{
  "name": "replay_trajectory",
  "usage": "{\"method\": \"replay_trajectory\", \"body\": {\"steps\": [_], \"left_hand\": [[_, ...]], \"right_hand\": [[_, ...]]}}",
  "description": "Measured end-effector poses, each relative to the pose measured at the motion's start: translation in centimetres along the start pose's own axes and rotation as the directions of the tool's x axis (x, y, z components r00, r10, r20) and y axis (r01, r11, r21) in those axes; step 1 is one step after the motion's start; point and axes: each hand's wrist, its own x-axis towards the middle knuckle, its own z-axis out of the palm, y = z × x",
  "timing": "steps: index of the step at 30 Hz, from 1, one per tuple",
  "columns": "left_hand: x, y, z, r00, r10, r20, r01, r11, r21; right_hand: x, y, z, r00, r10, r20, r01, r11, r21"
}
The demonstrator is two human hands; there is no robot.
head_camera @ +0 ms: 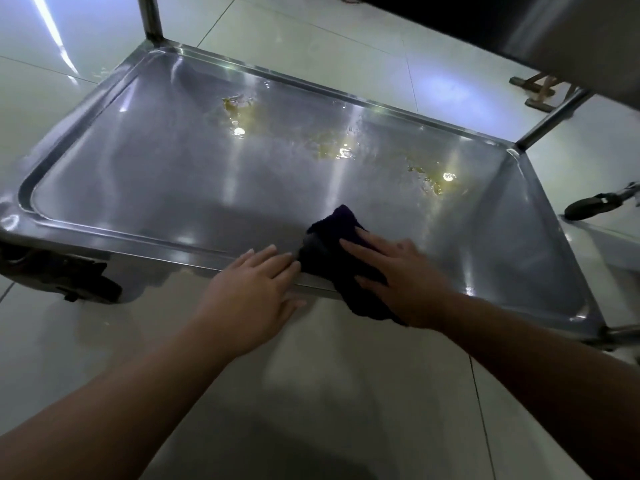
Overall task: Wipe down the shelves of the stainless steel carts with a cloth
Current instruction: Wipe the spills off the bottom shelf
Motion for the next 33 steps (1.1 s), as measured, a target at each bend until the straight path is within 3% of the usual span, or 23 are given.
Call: {"method": "replay_trajectory", "body": {"steps": [1, 3, 5, 7, 8, 9, 12, 14, 15, 16, 18, 20, 22, 23, 25, 27, 29, 31, 32, 33], "left_hand": [[0.1, 0.3, 0.3, 1.0, -0.017, 0.018, 0.017, 1.0, 0.002], [0.4, 0.7, 0.5, 0.999, -0.051, 0.013, 0.051, 0.999, -0.006], [0.8, 1.0, 0.4, 0.998, -0.065, 0.009, 0.064, 0.997, 0.031], [1.2, 1.5, 0.3, 0.996, -0.084, -0.004, 0.084, 0.993, 0.077], [1.4, 2.0, 0.2, 0.995, -0.098, -0.006, 0.098, 0.99, 0.099], [1.6, 2.4, 0.2, 0.994, -0.112, -0.004, 0.112, 0.987, 0.119], [2.5, 3.2, 0.5, 0.991, -0.132, 0.009, 0.129, 0.984, 0.125], [3.2, 3.4, 1.1, 0.992, -0.124, 0.028, 0.121, 0.989, 0.089], [3.5, 3.4, 1.3, 0.992, -0.125, 0.025, 0.123, 0.99, 0.067], [3.7, 3.6, 1.4, 0.991, -0.131, 0.016, 0.13, 0.99, 0.053], [3.9, 4.0, 1.5, 0.988, -0.154, 0.001, 0.154, 0.987, 0.049], [3.9, 4.6, 1.6, 0.987, -0.16, 0.005, 0.159, 0.985, 0.066], [3.8, 5.2, 1.7, 0.987, -0.159, 0.031, 0.154, 0.981, 0.116], [3.8, 5.5, 1.9, 0.985, -0.165, 0.045, 0.157, 0.978, 0.14], [3.9, 5.9, 2.1, 0.981, -0.184, 0.061, 0.171, 0.971, 0.166], [3.9, 6.0, 2.1, 0.977, -0.201, 0.064, 0.189, 0.968, 0.165], [3.9, 5.9, 2.0, 0.978, -0.203, 0.044, 0.194, 0.969, 0.154], [3.9, 5.6, 2.2, 0.983, -0.184, 0.023, 0.179, 0.976, 0.125], [4.0, 5.6, 2.2, 0.988, -0.155, 0.023, 0.152, 0.984, 0.092], [4.3, 5.8, 2.5, 0.992, -0.127, 0.024, 0.125, 0.99, 0.059]], "right_hand": [[-0.2, 1.8, -0.3, 0.999, 0.038, -0.004, -0.038, 0.999, -0.037], [-0.1, 5.7, -0.7, 0.964, 0.264, -0.039, -0.266, 0.962, -0.064], [0.9, 8.1, -1.0, 0.817, 0.57, -0.088, -0.57, 0.821, 0.028], [2.5, 7.9, -0.8, 0.68, 0.728, -0.089, -0.725, 0.686, 0.065], [3.3, 6.9, -0.5, 0.685, 0.724, -0.087, -0.724, 0.689, 0.029], [3.9, 5.5, -0.2, 0.736, 0.671, -0.093, -0.673, 0.739, 0.004], [3.8, 2.6, 0.7, 0.952, 0.286, -0.111, -0.288, 0.958, -0.001], [3.0, 3.4, 0.5, 0.995, 0.058, -0.078, -0.06, 0.998, -0.027], [2.9, 4.6, 0.2, 0.996, 0.04, -0.081, -0.044, 0.998, -0.043], [3.0, 6.3, -0.1, 0.99, 0.096, -0.102, -0.102, 0.993, -0.055], [3.9, 10.0, -0.7, 0.916, 0.373, -0.146, -0.378, 0.926, -0.008], [5.1, 12.2, -1.4, 0.744, 0.656, -0.127, -0.65, 0.754, 0.095], [6.9, 12.0, -1.6, 0.617, 0.783, -0.078, -0.771, 0.621, 0.142], [7.8, 11.1, -1.6, 0.619, 0.783, -0.06, -0.772, 0.621, 0.135], [8.9, 8.7, -1.3, 0.747, 0.662, -0.064, -0.656, 0.749, 0.091], [8.7, 7.3, -0.8, 0.913, 0.4, -0.081, -0.399, 0.916, 0.035], [7.7, 8.2, -1.1, 0.976, 0.205, -0.074, -0.206, 0.979, -0.004], [6.6, 10.8, -1.3, 0.954, 0.283, -0.098, -0.287, 0.958, -0.027], [6.2, 12.2, -1.4, 0.901, 0.417, -0.122, -0.42, 0.908, 0.001], [5.9, 13.2, -1.5, 0.804, 0.578, -0.139, -0.574, 0.815, 0.073]]}}
